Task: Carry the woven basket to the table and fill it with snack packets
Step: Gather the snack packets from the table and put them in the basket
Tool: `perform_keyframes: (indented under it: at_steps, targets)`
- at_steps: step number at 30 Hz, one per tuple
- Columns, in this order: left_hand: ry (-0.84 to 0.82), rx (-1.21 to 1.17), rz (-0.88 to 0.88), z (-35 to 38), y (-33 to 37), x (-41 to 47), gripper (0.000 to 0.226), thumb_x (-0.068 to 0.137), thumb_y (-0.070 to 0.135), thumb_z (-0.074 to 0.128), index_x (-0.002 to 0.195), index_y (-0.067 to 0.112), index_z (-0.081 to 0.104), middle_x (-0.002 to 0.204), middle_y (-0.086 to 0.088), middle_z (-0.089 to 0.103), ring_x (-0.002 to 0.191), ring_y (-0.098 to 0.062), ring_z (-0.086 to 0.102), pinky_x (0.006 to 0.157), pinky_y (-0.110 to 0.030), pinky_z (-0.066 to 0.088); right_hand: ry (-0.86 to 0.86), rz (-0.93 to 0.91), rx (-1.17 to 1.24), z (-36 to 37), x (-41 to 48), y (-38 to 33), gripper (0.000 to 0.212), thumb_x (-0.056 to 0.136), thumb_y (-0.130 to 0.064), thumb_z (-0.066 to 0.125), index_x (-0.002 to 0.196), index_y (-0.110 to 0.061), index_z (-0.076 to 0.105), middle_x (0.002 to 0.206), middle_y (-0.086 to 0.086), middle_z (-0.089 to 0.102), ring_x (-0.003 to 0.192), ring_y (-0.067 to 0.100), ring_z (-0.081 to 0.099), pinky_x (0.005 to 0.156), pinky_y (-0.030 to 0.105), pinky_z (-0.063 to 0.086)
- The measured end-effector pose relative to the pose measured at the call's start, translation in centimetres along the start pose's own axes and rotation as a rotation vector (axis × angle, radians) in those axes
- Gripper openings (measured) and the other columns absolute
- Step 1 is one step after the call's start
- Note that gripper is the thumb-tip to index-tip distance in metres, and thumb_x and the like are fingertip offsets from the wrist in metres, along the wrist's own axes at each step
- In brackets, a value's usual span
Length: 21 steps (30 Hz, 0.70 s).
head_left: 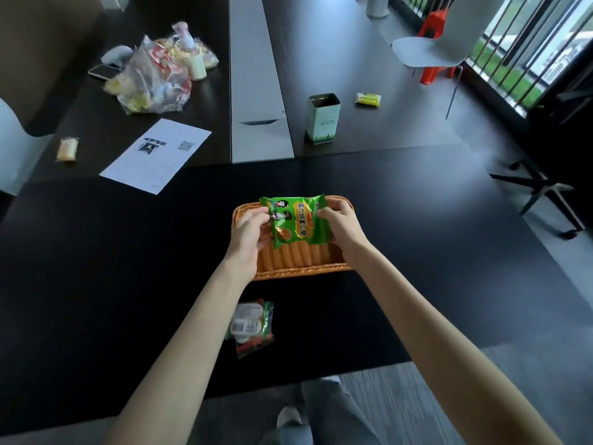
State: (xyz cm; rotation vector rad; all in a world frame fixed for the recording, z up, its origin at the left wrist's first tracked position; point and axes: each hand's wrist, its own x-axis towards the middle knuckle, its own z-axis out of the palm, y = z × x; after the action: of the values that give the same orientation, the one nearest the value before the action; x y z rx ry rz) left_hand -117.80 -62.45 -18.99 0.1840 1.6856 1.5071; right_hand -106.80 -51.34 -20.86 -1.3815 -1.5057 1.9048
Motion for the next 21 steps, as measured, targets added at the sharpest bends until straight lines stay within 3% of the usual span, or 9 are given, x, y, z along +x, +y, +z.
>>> perform_keyframes:
  at_steps: [3,7,10,13,16,21]
  targets:
    - [-0.012,0.008,-0.045,-0.9,-2.6,-3.1,0.022,0.096,0.011,0.038,0.114,0.011,0.052,0.112,-0.01,0.056,0.093,-0.017,0.055,0.074,-0.026,0.045,0.018,0.036,-0.041,-0.2,-3.1,3.0,0.041,0.09,-0.017,0.05,0.131,-0.015,0.043,0.125,0.01,0.057,0.104,0.022,0.063,0.09,0.042,0.055]
    - [0.012,0.012,-0.136,-1.2,-6.7,-5.8,0.033,0.096,0.009,0.039,0.127,0.003,0.049,0.12,-0.014,0.055,0.108,-0.024,0.052,0.093,-0.036,0.042,0.013,0.105,-0.057,-1.3,-6.0,6.9,0.036,0.088,-0.018,0.051,0.123,-0.017,0.045,0.118,0.008,0.058,0.106,0.024,0.063,0.092,0.047,0.053]
    - [0.023,0.013,-0.193,-1.2,-9.7,-7.0,0.028,0.096,0.008,0.039,0.121,0.005,0.052,0.118,-0.015,0.056,0.106,-0.024,0.053,0.088,-0.035,0.046,0.029,0.15,-0.062,-2.0,-7.1,9.9,0.028,0.088,-0.016,0.052,0.116,-0.018,0.046,0.107,0.003,0.057,0.103,0.022,0.062,0.094,0.047,0.052]
    - [0.021,0.024,-0.267,-1.0,-12.4,-7.2,0.02,0.096,0.008,0.039,0.111,0.009,0.052,0.121,-0.015,0.056,0.109,-0.025,0.053,0.083,-0.031,0.046,0.038,0.205,-0.122,-2.9,-7.1,12.7,0.037,0.088,-0.017,0.051,0.124,-0.015,0.044,0.113,0.007,0.057,0.108,0.026,0.062,0.095,0.047,0.051]
    - [0.014,0.032,-0.342,-0.5,-14.7,-6.7,0.026,0.095,0.009,0.039,0.118,0.007,0.053,0.135,-0.017,0.052,0.124,-0.028,0.051,0.097,-0.036,0.042,0.006,0.279,-0.155,-3.5,-6.6,15.0,0.042,0.088,-0.019,0.051,0.129,-0.015,0.041,0.121,0.01,0.058,0.108,0.026,0.063,0.092,0.044,0.053]
    - [-0.009,0.058,-0.442,0.2,-16.6,-5.8,0.039,0.096,0.009,0.038,0.133,0.005,0.048,0.141,-0.015,0.049,0.126,-0.026,0.047,0.113,-0.041,0.031,-0.033,0.355,-0.193,-3.6,-5.0,17.4,0.053,0.086,-0.021,0.053,0.136,-0.015,0.038,0.127,0.011,0.058,0.109,0.025,0.063,0.093,0.042,0.053]
